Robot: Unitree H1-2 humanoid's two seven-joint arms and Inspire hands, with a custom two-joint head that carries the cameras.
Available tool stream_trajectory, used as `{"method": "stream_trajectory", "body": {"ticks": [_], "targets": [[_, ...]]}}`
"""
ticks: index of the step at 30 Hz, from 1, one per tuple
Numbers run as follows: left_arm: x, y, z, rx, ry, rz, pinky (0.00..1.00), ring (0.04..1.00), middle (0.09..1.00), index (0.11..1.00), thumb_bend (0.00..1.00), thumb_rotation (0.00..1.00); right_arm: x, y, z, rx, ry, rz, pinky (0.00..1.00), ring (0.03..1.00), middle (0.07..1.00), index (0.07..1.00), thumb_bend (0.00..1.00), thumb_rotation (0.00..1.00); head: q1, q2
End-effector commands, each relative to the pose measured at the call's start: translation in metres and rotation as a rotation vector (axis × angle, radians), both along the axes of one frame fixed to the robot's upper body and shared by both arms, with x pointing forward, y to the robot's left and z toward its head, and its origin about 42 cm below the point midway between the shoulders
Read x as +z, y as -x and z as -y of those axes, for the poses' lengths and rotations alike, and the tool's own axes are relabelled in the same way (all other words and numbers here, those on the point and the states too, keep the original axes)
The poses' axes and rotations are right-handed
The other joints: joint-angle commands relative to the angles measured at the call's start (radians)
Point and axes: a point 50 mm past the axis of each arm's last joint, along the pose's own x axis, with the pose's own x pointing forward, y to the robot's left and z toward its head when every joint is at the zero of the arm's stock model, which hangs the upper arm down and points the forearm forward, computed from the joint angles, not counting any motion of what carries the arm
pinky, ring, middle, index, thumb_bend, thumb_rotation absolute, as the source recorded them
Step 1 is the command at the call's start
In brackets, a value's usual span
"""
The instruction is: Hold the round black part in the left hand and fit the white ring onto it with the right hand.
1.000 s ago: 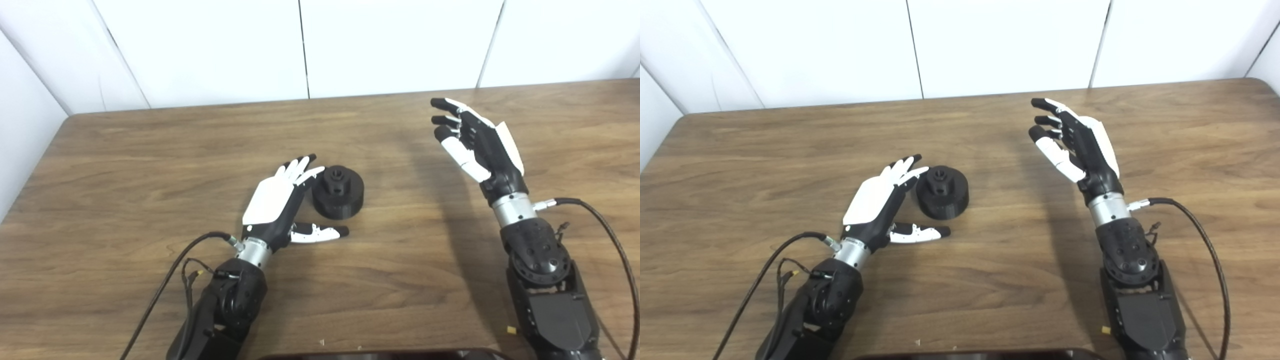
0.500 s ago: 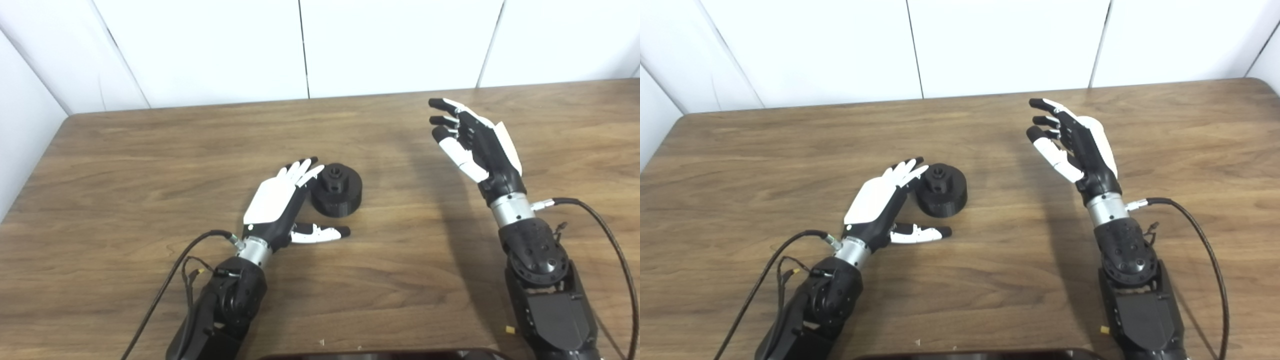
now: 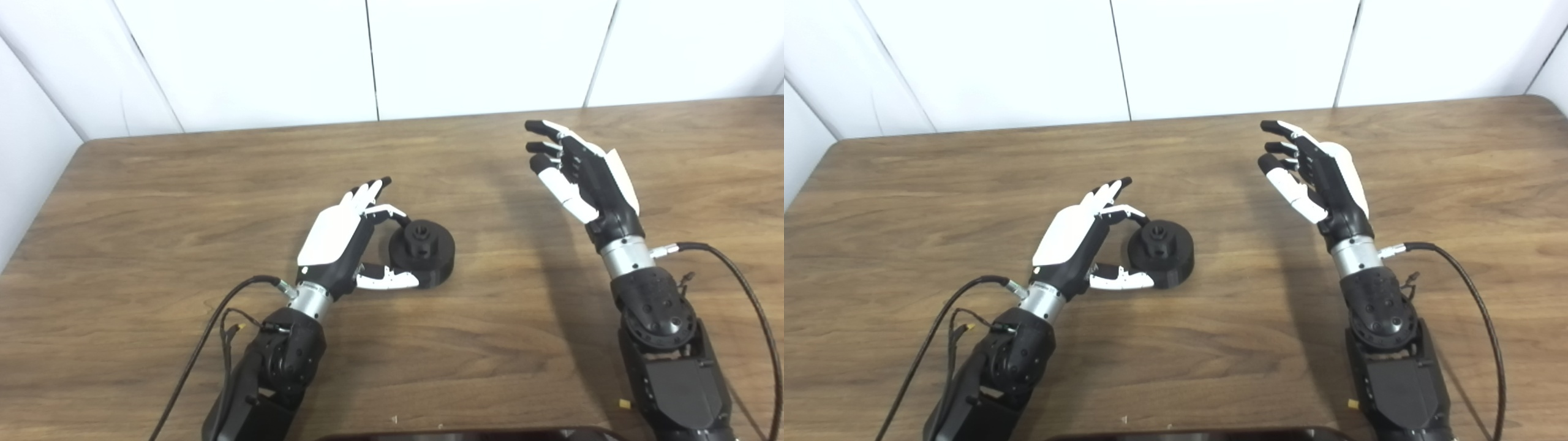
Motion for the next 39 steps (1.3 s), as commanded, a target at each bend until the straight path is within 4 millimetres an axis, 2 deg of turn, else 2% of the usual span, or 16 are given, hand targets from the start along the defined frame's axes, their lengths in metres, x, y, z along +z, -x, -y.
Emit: {"method": "stream_trajectory", "body": {"ticks": [1,4,6,18,28,39], "targets": [[-0.0045,-0.0017,-0.0039,-0.004,-0.032,-0.022,1.00,1.000,1.000,0.538,1.00,0.48,0.0244,-0.0067,-0.0054,0.018,-0.008,0.095,0.70,0.803,0.877,0.812,0.65,0.77,0.002,0.001],[-0.0039,-0.0016,-0.0038,-0.005,-0.030,-0.022,1.00,1.000,1.000,0.514,1.00,0.48,0.0247,-0.0067,-0.0054,0.017,-0.005,0.095,0.69,0.795,0.873,0.809,0.65,0.77,0.002,0.002],[-0.0032,-0.0016,-0.0037,-0.006,-0.032,-0.023,1.00,1.000,1.000,0.536,1.00,0.48,0.0249,-0.0068,-0.0056,0.019,-0.005,0.094,0.70,0.796,0.875,0.812,0.65,0.77,0.001,0.001],[-0.0014,-0.0042,-0.0040,-0.007,-0.039,-0.022,1.00,1.000,1.000,0.541,1.00,0.48,0.0264,-0.0081,-0.0065,0.022,-0.012,0.094,0.70,0.797,0.877,0.807,0.65,0.77,-0.004,0.004],[-0.0013,-0.0041,0.0028,0.003,-0.005,-0.015,1.00,1.000,1.000,0.602,1.00,0.39,0.0271,-0.0065,-0.0047,0.016,-0.001,0.089,0.70,0.799,0.878,0.809,0.65,0.78,-0.007,0.009],[-0.0032,-0.0031,0.0007,-0.005,-0.038,-0.049,1.00,1.000,1.000,0.630,1.00,0.39,0.0265,-0.0050,-0.0038,0.017,-0.003,0.085,0.71,0.804,0.876,0.813,0.67,0.79,-0.006,0.011]]}}
